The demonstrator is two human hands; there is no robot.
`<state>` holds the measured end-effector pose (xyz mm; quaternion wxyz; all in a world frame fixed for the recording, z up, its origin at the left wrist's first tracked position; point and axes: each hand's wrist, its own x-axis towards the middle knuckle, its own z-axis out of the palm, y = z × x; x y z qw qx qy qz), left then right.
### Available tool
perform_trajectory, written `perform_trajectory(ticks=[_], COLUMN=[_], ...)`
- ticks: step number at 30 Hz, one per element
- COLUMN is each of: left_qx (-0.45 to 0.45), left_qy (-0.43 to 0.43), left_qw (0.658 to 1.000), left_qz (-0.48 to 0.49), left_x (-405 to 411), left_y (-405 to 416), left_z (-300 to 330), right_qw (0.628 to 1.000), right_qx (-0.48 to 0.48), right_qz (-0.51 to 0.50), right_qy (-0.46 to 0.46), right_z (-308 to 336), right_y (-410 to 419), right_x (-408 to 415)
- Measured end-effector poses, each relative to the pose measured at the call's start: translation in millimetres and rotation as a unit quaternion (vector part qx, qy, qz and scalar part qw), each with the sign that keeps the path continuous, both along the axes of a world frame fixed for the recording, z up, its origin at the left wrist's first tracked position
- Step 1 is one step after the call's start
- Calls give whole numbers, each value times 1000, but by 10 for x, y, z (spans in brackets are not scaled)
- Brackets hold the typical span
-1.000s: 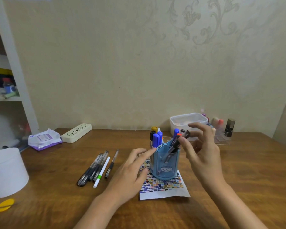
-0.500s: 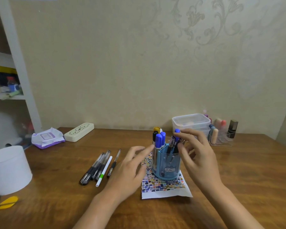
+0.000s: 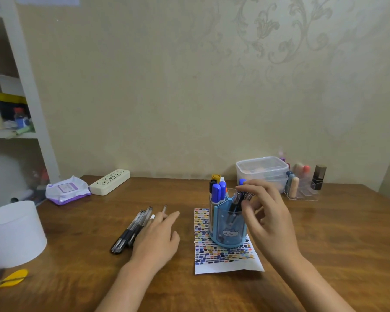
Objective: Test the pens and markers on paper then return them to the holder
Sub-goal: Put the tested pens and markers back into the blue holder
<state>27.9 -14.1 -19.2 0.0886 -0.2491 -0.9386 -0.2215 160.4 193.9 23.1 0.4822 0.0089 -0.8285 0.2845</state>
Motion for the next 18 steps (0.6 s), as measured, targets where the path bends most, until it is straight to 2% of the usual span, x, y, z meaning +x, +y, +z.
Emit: perform_trajectory(ticks=[5, 11, 18], left_qx=[64, 3, -13], left_qy=[15, -1, 20], left_qw=[997, 998, 995], left_qz=[-42, -66, -102], left_x=[29, 12, 20], left_y=[37, 24, 35], left_z=[26, -14, -7], right_qw=[1000, 1000, 1000], right_qx=[2, 6, 3], right_qz=[0, -5, -2], right_qy=[-6, -14, -14], right_z=[12, 13, 15], right_y=[-8, -23, -43], right_x=[6, 7, 19])
